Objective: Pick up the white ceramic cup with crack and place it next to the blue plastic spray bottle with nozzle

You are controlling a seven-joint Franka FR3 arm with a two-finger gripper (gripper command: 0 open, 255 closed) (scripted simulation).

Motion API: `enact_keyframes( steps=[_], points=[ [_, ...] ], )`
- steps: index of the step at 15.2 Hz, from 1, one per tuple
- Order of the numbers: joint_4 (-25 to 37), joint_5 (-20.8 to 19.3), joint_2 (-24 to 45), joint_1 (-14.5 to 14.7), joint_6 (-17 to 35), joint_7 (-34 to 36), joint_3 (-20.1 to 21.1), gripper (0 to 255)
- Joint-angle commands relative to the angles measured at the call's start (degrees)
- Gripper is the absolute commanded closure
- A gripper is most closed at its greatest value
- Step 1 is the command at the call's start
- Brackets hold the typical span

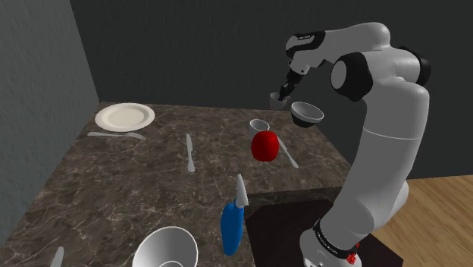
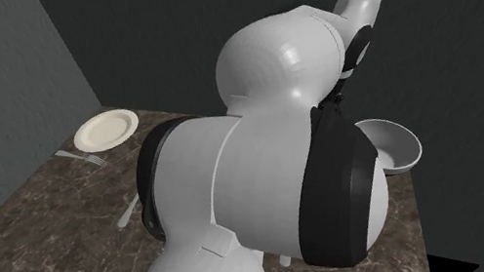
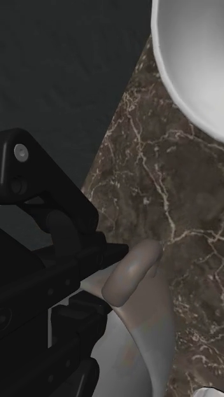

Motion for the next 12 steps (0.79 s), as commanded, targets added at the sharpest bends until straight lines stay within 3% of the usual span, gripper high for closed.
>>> enact_keyframes(
  steps=[1, 12],
  points=[
    [1.09, -0.28, -0.29, 0.02, -1.26, 0.49, -0.08, 255],
    [8.42, -1.24, -1.13, -0.66, -9.02, 2.5, -0.53, 255]
  ],
)
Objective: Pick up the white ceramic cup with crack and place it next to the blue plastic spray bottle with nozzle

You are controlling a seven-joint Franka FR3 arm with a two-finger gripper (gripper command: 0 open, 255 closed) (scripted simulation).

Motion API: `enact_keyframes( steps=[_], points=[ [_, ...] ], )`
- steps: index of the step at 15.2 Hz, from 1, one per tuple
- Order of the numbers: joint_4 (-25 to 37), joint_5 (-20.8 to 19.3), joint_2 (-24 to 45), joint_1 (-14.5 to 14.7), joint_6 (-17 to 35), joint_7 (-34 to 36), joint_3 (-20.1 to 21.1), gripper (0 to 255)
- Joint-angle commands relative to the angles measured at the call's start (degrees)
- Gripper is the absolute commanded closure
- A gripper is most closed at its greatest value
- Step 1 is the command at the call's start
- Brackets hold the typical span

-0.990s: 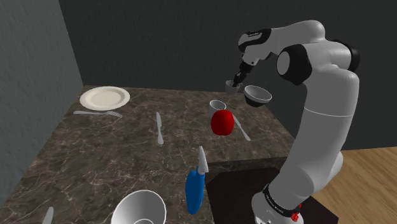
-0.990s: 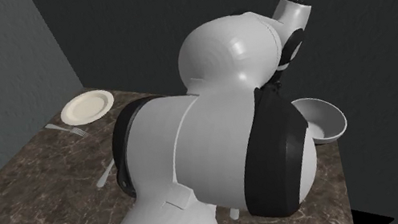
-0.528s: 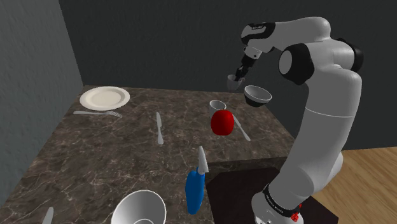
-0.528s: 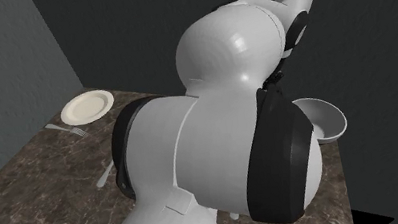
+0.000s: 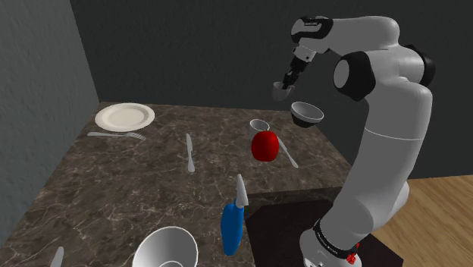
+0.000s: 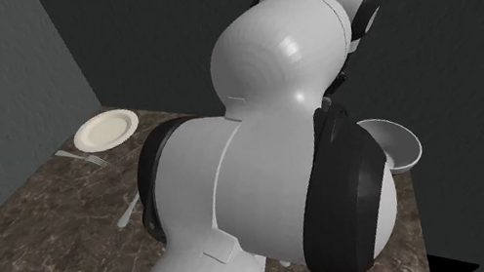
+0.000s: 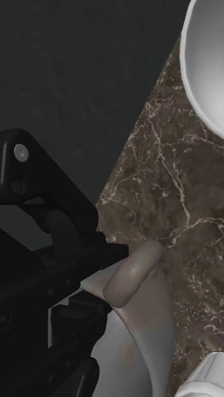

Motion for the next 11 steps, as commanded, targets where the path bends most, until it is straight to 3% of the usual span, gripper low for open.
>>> enact_keyframes(
  steps=[1, 11],
  points=[
    [1.39, -0.16, -0.18, -0.12, -1.5, 0.38, -0.07, 255],
    [10.69, 0.23, 0.93, -1.75, -9.57, 1.91, -0.21, 255]
  ],
)
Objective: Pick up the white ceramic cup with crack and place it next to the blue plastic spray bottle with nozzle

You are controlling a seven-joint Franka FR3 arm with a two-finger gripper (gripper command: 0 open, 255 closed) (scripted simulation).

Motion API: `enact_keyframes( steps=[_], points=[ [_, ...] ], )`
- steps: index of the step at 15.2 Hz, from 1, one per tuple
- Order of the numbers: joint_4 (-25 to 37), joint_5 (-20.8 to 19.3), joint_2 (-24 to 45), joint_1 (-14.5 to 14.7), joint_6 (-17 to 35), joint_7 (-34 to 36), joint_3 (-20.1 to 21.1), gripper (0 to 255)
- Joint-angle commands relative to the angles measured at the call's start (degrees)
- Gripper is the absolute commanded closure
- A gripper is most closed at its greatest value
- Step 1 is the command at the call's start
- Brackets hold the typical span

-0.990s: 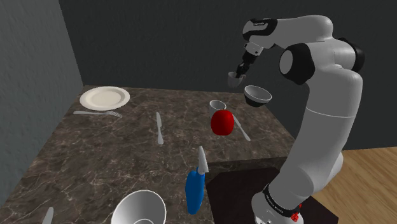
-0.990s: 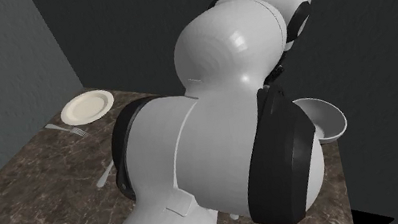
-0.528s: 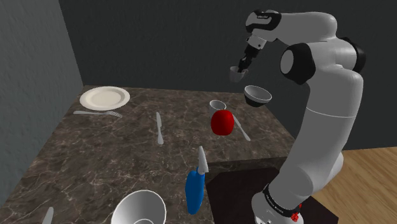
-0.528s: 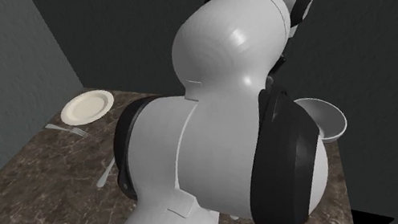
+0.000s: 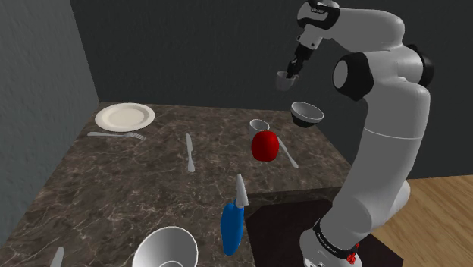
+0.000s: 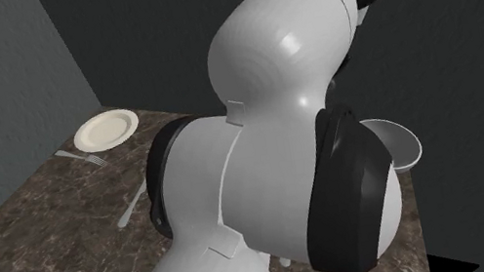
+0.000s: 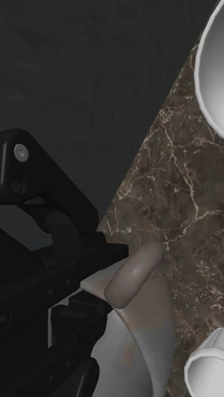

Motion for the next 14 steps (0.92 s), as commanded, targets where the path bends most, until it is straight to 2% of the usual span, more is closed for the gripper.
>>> enact_keyframes(
  steps=[1, 8, 14],
  points=[
    [2.25, 0.16, 0.32, -0.36, -1.89, 0.46, 0.02, 255],
    [11.24, 1.47, 2.66, -2.59, -8.54, 1.55, 0.15, 255],
    [21.86, 3.64, 6.28, -5.89, -15.44, 2.82, 0.65, 255]
  ],
)
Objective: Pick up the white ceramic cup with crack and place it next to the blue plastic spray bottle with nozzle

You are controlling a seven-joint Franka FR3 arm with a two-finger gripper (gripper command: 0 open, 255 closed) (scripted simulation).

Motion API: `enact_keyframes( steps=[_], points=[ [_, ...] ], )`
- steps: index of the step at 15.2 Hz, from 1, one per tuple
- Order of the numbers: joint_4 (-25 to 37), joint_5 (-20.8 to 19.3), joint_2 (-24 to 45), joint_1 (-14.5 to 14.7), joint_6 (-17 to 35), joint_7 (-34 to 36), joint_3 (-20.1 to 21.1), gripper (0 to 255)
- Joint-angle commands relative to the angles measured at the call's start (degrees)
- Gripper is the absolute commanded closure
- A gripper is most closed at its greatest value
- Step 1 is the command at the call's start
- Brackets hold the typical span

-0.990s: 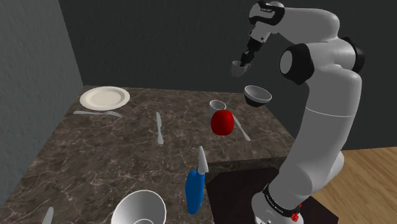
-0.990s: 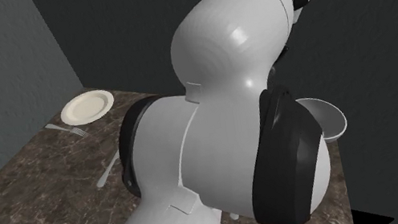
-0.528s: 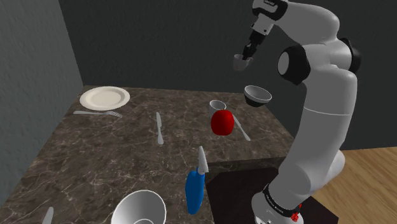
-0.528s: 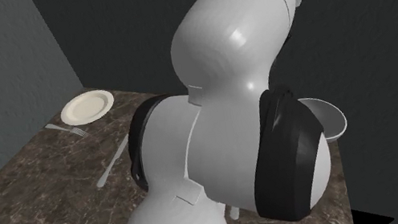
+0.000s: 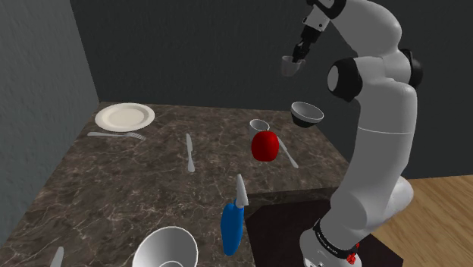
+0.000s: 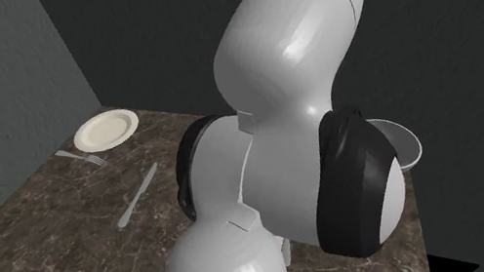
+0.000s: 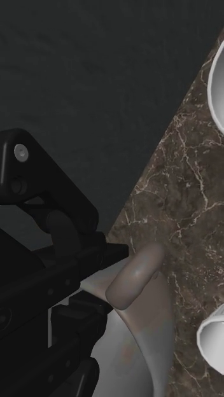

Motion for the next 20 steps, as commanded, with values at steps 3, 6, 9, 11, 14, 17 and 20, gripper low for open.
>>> enact_keyframes(
  steps=[3, 6, 9, 11, 14, 17, 20],
  points=[
    [8.94, 2.12, 3.54, -3.11, -5.18, 1.23, 0.69, 255],
    [-8.29, -3.52, -7.6, 6.08, 1.76, 2.65, -0.84, 255],
    [-19.55, -8.21, -16.24, 12.05, 6.28, 6.17, -0.25, 255],
    [-25.59, -10.94, -21.36, 14.94, 8.6, 9.05, 0.86, 255],
    [-33.26, -14.34, -28.25, 18.09, 11.3, 13.72, 3.18, 255],
    [-39.69, -16.83, -34.25, 20.1, 13.26, 18.48, 6.12, 255],
    [-45.16, -18.45, -39.44, 21.47, 14.7, 23.12, 9.31, 255]
  ],
)
